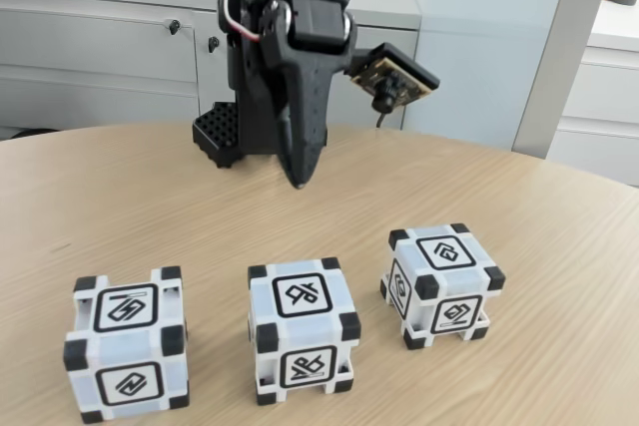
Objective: Stack cubes from left to right.
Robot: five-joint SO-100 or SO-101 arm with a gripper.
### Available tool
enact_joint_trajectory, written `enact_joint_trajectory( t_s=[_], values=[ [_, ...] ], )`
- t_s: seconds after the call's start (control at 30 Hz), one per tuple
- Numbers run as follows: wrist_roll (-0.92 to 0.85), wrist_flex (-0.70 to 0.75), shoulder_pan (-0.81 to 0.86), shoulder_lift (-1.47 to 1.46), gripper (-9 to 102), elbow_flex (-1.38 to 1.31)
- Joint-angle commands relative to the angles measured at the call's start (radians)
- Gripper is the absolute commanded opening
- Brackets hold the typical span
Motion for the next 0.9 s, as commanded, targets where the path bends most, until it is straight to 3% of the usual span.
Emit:
enact_joint_trajectory(
  t_s=[0.0,0.33,0.57,0.87],
  values=[
    [0.002,-0.008,0.005,-0.114,0,-0.061],
    [0.175,-0.239,0.006,-0.759,0,-0.463],
    [0.273,-0.235,0.006,-1.259,0,-0.719],
    [0.422,-0.232,-0.012,-1.379,0,-0.802]
  ],
)
